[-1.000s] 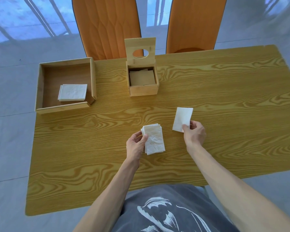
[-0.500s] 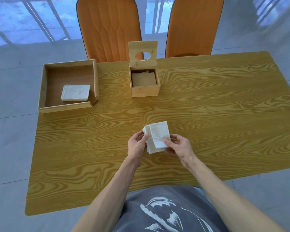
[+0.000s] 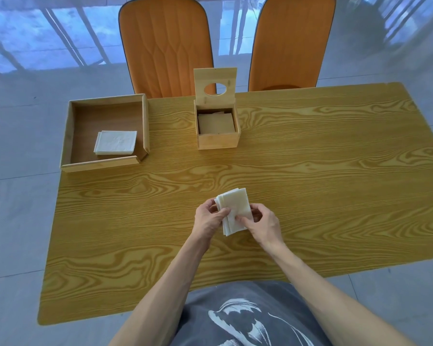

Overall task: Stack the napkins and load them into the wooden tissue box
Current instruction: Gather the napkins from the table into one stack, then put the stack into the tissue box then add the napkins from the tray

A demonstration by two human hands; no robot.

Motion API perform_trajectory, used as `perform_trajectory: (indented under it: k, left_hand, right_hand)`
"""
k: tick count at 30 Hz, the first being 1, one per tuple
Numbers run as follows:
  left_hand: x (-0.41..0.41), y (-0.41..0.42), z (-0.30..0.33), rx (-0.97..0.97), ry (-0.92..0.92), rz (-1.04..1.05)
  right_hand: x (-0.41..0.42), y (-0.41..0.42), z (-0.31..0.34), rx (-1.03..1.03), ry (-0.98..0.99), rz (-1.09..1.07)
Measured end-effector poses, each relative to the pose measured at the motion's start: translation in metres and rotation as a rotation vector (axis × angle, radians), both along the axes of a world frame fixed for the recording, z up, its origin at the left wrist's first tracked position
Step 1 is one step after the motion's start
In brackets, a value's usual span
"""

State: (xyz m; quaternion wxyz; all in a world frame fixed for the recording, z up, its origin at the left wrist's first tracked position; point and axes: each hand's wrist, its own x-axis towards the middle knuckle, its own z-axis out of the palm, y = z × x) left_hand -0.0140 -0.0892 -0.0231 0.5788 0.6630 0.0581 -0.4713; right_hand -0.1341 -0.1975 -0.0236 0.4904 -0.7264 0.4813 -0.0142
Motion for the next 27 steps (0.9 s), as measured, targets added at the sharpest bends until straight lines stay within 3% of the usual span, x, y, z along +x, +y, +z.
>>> perform_trajectory:
  k: [3, 7, 9, 15, 19, 22, 27]
  left_hand:
    - [0.01, 0.003, 0.006, -0.125, 0.107, 0.035]
    - [0.023, 0.011, 0.013, -0.259, 0.215, 0.085]
    - [0.027, 0.015, 0.014, -0.285, 0.212, 0.038]
    - [0.042, 0.023, 0.019, -0.05, -0.254, -0.184]
    - [0.051, 0.024, 0.015, 0.161, -0.566, -0.308]
    - [0.051, 0.023, 0.013, 0.236, -0.624, -0.392]
    - [0.05, 0.022, 0.017, 0.213, -0.684, -0.377]
  right_hand:
    - [-0.001, -0.009, 0.006, 0.045, -0.018, -0.053]
    - [0.004, -0.022, 0.022, 0.437, -0.155, -0.024]
    - [0.009, -0.024, 0.023, 0.498, -0.219, 0.028]
    - [0.028, -0.031, 0.019, 0.255, -0.325, 0.053]
    - [0.034, -0.031, 0.013, 0.072, -0.235, 0.181]
    - [0.037, -0.028, 0.011, -0.051, -0.156, 0.225]
    - [0.038, -0.026, 0.013, -0.071, -0.191, 0.184]
